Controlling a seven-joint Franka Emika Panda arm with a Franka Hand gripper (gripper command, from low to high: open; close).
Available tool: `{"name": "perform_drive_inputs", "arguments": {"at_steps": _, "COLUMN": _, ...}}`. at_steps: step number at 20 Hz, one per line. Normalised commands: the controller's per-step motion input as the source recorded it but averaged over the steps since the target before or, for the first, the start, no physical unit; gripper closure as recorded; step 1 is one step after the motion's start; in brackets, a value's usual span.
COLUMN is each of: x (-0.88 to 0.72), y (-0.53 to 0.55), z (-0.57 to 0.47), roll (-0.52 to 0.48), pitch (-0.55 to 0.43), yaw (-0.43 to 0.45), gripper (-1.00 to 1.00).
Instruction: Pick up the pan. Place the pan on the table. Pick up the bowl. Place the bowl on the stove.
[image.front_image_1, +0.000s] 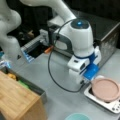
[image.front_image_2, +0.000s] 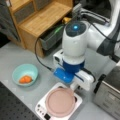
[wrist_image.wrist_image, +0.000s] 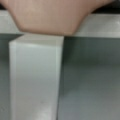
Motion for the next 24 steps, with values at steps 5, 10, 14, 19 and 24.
{"name": "perform_drive_inputs", "arguments": {"at_steps": 5, "x": 0.25, "y": 0.03, "z": 0.07, "roll": -0.065, "pitch": 0.075, "yaw": 0.019, "gripper": -1.0}}
{"name": "perform_drive_inputs", "arguments": {"at_steps": 10, "x": 0.15, "y": 0.08, "z": 0.06, "roll": -0.093, "pitch": 0.089, "yaw": 0.0, "gripper": -1.0}}
{"name": "perform_drive_inputs", "arguments": {"at_steps": 14, "x": 0.07, "y": 0.12, "z": 0.04, "roll": -0.125, "pitch": 0.093, "yaw": -0.015, "gripper": -1.0}}
{"name": "perform_drive_inputs", "arguments": {"at_steps": 19, "x": -0.01, "y": 0.11, "z": -0.04, "roll": -0.133, "pitch": 0.07, "yaw": -0.019, "gripper": -1.0}}
{"name": "perform_drive_inputs", "arguments": {"at_steps": 24, "x": -0.06, "y": 0.08, "z": -0.07, "roll": -0.135, "pitch": 0.049, "yaw": -0.017, "gripper": -1.0}}
